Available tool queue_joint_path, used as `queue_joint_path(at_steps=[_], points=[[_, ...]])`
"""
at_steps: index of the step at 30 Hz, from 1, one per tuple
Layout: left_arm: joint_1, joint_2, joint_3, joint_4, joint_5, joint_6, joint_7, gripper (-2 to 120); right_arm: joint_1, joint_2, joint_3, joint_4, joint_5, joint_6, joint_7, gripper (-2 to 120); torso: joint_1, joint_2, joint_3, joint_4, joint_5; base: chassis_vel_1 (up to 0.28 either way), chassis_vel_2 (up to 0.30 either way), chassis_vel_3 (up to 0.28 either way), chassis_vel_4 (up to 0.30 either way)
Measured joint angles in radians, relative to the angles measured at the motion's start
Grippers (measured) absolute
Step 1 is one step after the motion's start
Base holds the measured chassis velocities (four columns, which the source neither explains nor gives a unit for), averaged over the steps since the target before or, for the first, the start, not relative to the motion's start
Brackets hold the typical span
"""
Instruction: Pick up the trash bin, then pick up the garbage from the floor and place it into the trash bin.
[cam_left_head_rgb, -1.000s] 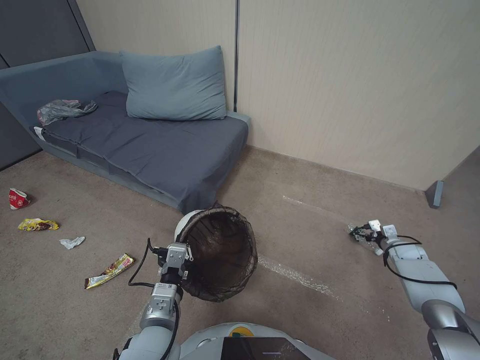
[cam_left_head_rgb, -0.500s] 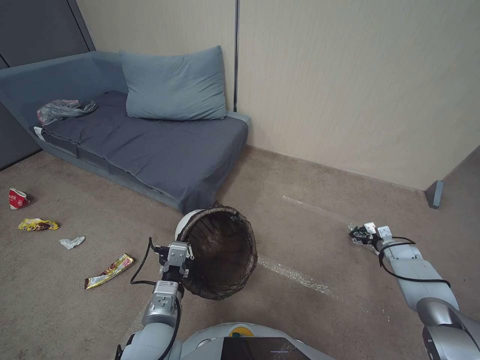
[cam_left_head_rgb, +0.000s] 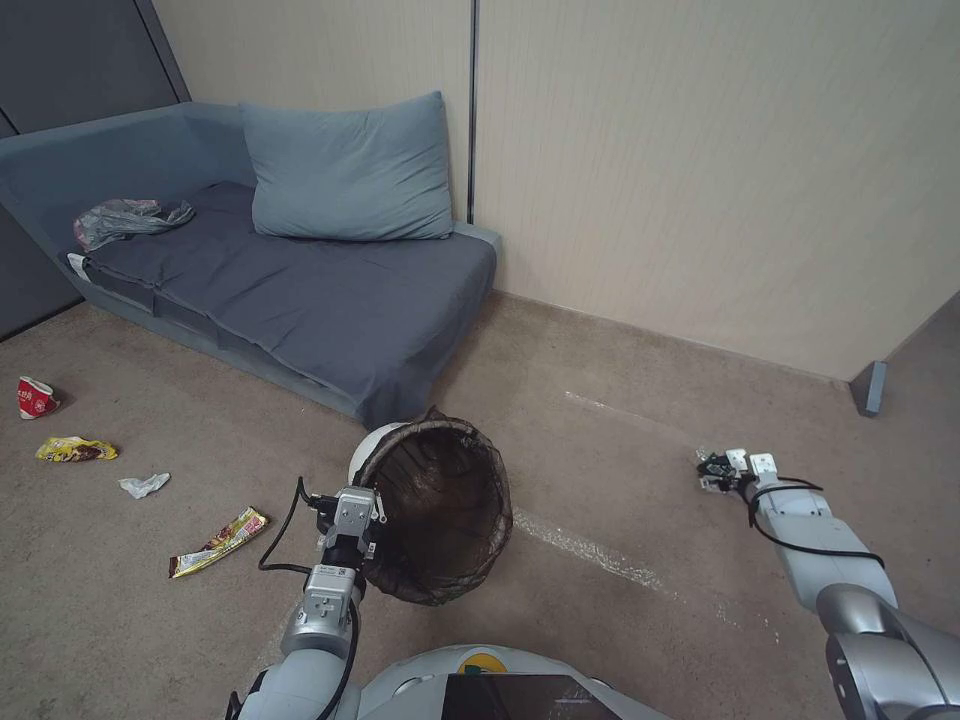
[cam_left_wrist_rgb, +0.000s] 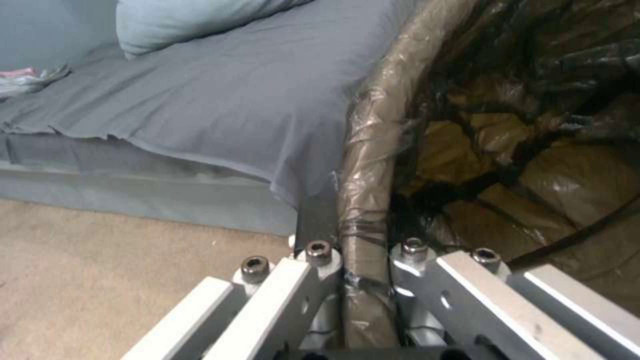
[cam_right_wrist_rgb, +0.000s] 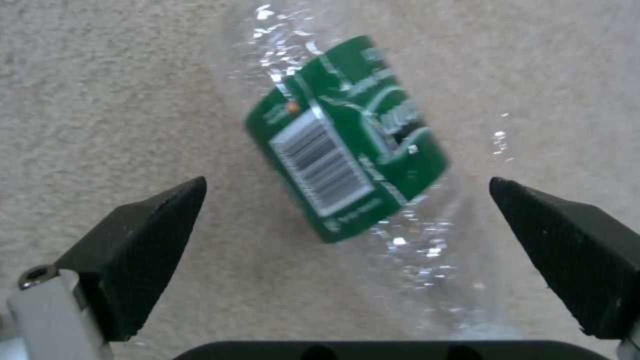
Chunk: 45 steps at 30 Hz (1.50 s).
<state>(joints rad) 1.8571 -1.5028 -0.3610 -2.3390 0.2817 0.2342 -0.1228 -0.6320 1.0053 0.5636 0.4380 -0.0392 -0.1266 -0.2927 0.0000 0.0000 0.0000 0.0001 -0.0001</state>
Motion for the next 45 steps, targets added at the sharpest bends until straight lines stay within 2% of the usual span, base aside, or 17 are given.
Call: queue_joint_path(at_steps=[3,8,10,11,14,16,19,23,27,33,45], points=[[-0.006,0.009,-0.008,0.009,-0.014,-0.001,-0.007,0,0.024,0.041,0.011,-0.030,0.015,-0.044,-0.002,100,0.000,0.000,0.000,0.0000,0.0000,0.000,0.000,0.000,0.000],[-0.014,0.011,-0.010,0.013,-0.021,-0.001,-0.010,0,0.053,0.081,0.026,-0.074,-0.006,-0.066,0.004,97,0.000,0.000,0.000,-0.0003,-0.0003,0.000,0.000,0.000,0.000],[-0.015,0.012,-0.009,0.016,-0.022,-0.001,-0.011,0,0.065,0.095,0.033,-0.091,-0.021,-0.069,0.008,93,0.000,0.000,0.000,-0.0005,-0.0021,0.000,0.000,0.000,0.000],[-0.018,0.013,-0.008,0.020,-0.025,-0.001,-0.012,0,0.080,0.117,0.043,-0.116,-0.032,-0.072,0.012,83,0.000,0.000,0.000,-0.0012,-0.0027,0.000,0.000,0.000,0.000],[-0.020,0.015,-0.009,0.022,-0.028,-0.001,-0.012,0,0.085,0.127,0.047,-0.122,-0.035,-0.073,0.013,80,0.000,0.000,0.000,-0.0013,-0.0029,0.000,0.000,0.000,0.000],[-0.020,0.017,-0.009,0.023,-0.030,-0.001,-0.013,0,0.086,0.131,0.048,-0.123,-0.035,-0.074,0.014,78,0.000,0.000,0.000,-0.0014,-0.0028,0.000,0.000,0.000,0.000],[-0.031,0.020,-0.011,0.028,-0.039,0.000,-0.015,0,0.093,0.144,0.048,-0.129,-0.043,-0.076,0.018,66,0.000,0.001,0.000,-0.0012,-0.0021,0.000,0.000,0.000,0.000],[-0.033,0.020,-0.011,0.031,-0.041,0.001,-0.016,0,0.094,0.146,0.046,-0.132,-0.048,-0.077,0.019,61,0.000,0.001,0.000,-0.0006,-0.0018,0.000,0.000,0.000,0.000],[-0.036,0.019,-0.011,0.032,-0.044,0.002,-0.017,0,0.090,0.146,0.043,-0.135,-0.059,-0.076,0.023,47,0.000,0.001,0.000,0.0003,-0.0002,0.000,0.000,0.000,0.000],[-0.039,0.018,-0.011,0.032,-0.046,0.005,-0.017,0,0.079,0.142,0.042,-0.130,-0.061,-0.074,0.026,36,0.000,0.000,0.000,0.0006,0.0004,0.000,0.000,0.000,0.000],[-0.042,0.011,-0.010,0.039,-0.046,0.006,-0.019,0,0.062,0.141,0.059,-0.107,-0.043,-0.065,0.058,34,0.000,0.000,0.000,0.0003,0.0007,0.000,0.000,0.000,0.000]])
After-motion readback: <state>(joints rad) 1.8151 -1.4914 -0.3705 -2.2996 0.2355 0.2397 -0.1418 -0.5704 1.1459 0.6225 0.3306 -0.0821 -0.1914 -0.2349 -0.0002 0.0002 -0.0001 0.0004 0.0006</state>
